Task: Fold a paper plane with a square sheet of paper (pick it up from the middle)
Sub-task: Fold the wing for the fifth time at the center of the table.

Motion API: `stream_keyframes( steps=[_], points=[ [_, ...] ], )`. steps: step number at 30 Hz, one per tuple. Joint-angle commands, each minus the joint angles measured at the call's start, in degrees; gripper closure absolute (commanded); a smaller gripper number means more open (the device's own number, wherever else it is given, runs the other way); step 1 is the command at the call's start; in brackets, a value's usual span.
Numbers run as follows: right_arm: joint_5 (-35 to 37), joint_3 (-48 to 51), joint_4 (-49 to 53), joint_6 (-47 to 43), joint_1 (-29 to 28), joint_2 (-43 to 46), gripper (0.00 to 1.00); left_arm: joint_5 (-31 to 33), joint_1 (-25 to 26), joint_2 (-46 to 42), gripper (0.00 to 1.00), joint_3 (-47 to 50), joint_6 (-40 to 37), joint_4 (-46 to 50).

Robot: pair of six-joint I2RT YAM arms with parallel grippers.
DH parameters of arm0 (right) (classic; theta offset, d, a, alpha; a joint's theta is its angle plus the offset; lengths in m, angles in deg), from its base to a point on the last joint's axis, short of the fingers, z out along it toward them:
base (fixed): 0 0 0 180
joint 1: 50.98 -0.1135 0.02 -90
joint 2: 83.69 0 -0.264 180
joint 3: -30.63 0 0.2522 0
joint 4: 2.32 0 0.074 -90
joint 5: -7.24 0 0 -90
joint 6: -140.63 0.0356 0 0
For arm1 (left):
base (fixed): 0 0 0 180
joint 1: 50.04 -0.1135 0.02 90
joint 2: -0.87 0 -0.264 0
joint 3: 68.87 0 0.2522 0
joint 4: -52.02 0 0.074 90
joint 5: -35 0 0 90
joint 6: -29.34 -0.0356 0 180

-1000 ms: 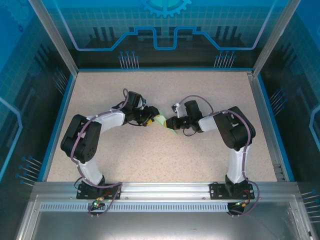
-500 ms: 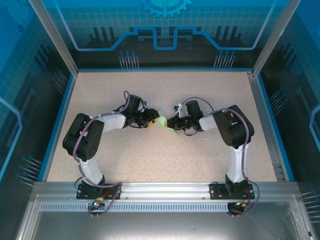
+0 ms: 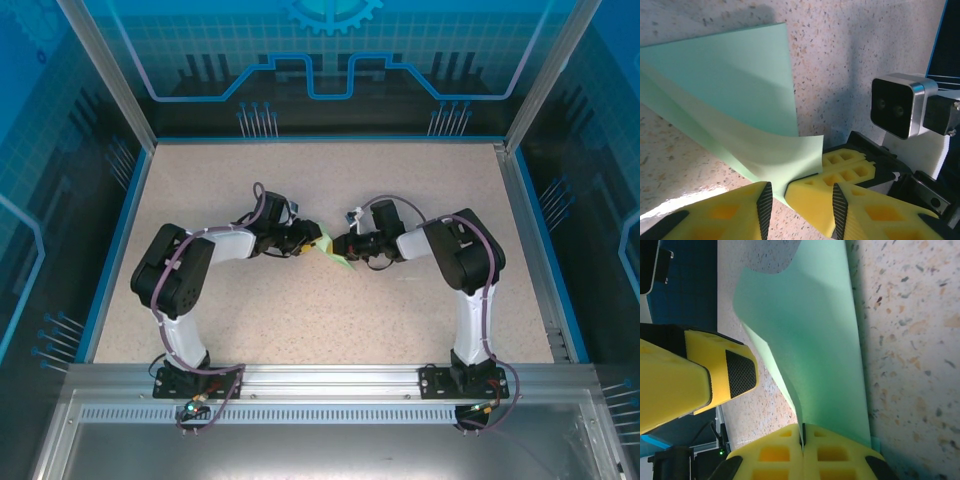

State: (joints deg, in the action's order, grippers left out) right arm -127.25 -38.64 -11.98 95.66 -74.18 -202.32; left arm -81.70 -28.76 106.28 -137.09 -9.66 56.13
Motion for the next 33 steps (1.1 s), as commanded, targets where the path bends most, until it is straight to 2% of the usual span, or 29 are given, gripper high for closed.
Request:
stream_keyframes(
  steps=[1,12,33],
  points=[
    [-1.9,-1.9,3.1,-0.7,0.8,-1.8,1.00,-1.7,0.3,1.0,0.61,0.8,-1.2,-2.5],
    [1.5,-4.6,14.7,-5.2,0.5,-2.3,0.99,-2.1,0.4,3.0,0.67,0.2,-1.2,-3.4],
    [2.7,-7.3,19.7,-5.0,0.3,-4.3,1.00,-1.7,0.5,5.2,0.73,-0.9,-2.3,-1.5]
  ],
)
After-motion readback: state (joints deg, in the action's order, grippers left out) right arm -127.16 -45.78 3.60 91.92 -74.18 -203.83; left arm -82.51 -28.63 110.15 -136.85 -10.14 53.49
